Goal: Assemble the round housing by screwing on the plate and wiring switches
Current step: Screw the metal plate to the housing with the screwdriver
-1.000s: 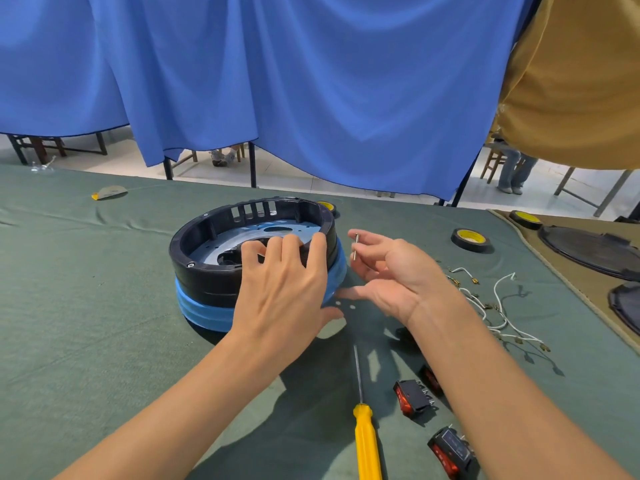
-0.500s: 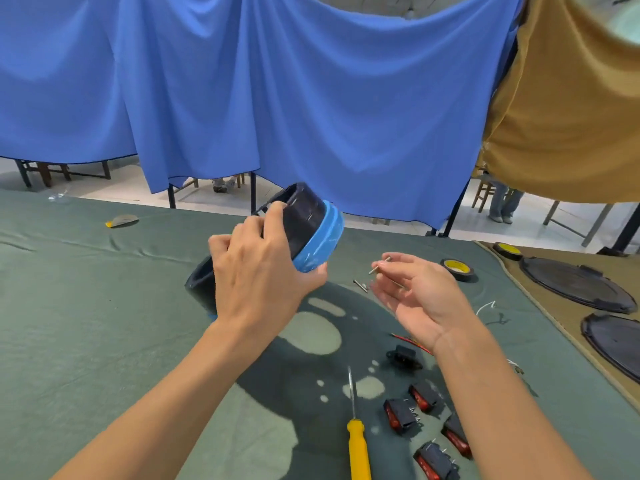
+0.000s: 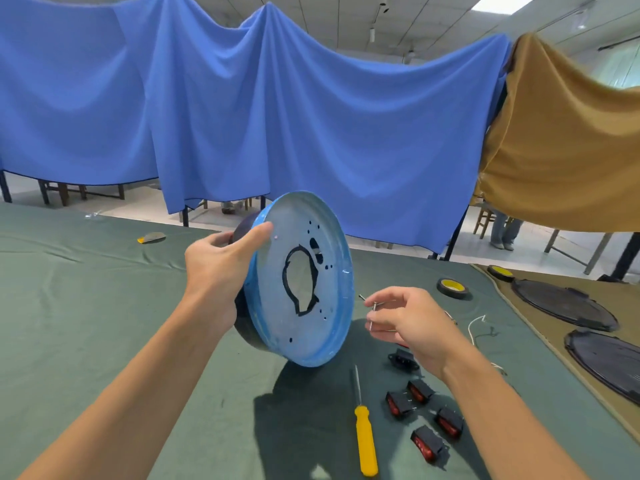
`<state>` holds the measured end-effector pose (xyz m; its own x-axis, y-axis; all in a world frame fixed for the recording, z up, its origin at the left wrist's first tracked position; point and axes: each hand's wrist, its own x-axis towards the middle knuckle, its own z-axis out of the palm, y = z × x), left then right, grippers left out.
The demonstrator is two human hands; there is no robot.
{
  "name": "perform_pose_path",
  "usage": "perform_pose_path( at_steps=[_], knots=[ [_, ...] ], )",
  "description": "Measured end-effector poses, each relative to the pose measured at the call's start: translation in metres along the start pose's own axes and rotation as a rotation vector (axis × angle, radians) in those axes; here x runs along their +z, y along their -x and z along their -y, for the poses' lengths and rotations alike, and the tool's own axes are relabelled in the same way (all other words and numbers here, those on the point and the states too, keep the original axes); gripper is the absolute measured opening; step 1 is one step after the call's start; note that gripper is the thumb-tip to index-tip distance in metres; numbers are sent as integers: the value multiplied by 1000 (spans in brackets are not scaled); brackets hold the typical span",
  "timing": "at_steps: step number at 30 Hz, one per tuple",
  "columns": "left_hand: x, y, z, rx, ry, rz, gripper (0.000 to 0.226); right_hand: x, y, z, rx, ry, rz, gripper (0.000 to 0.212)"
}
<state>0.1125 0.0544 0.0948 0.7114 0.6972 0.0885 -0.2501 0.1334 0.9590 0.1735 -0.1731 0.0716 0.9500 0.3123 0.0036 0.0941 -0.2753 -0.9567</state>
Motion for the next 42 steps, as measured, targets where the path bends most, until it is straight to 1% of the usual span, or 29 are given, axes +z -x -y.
perform_pose_path(
  at_steps=[2, 5, 6, 8, 11, 15, 18, 21, 23, 26, 27, 29, 30, 32, 34, 36, 42],
  knots=[
    [-9, 0, -1, -112, 47, -2, 31, 1, 5, 0, -25, 17, 8, 13],
    [-23, -5, 1, -244, 73, -49, 40, 1, 12, 4, -73, 67, 30, 13],
    [-28, -7, 4, -284, 72, -47, 43, 1, 14, 6, -91, 80, 28, 13],
    [-37, -9, 11, -367, 58, 8, 49, 1, 18, 9, -121, 87, 21, 14],
    [-44, -10, 23, -484, 46, 73, 48, 1, 21, 13, -153, 113, 13, 13],
    [-47, -11, 37, -575, 66, 43, 49, 2, 25, 17, -180, 145, -7, 14],
    [-47, -12, 44, -606, 88, -7, 48, 1, 29, 16, -99, 225, 41, 18],
    [-47, -12, 51, -612, 91, -44, 45, 2, 33, 7, 30, 444, 160, 23],
    [-49, -13, 55, -616, 100, -49, 45, 5, 33, -3, 70, 606, 183, 25],
    [-52, -16, 59, -636, 106, -41, 48, 16, 33, -20, 88, 797, 158, 17],
    [-53, -17, 60, -644, 103, -36, 49, 20, 34, -22, 83, 858, 151, 18],
    [-54, -20, 62, -660, 109, -26, 49, 27, 37, -27, 42, 992, 139, 32],
    [-55, -21, 63, -663, 115, -21, 48, 29, 39, -30, 20, 1082, 142, 35],
    [-56, -23, 66, -656, 132, -16, 47, 33, 42, -32, 6, 1246, 185, 33],
    [-58, -25, 69, -646, 155, -6, 44, 36, 43, -33, 39, 1271, 251, 29],
    [-61, -26, 72, -631, 174, 13, 42, 35, 41, -34, 60, 1247, 267, 26],
    [-65, -30, 76, -582, 178, 64, 39, 18, 32, -38, 84, 1279, 167, 25]
  ],
)
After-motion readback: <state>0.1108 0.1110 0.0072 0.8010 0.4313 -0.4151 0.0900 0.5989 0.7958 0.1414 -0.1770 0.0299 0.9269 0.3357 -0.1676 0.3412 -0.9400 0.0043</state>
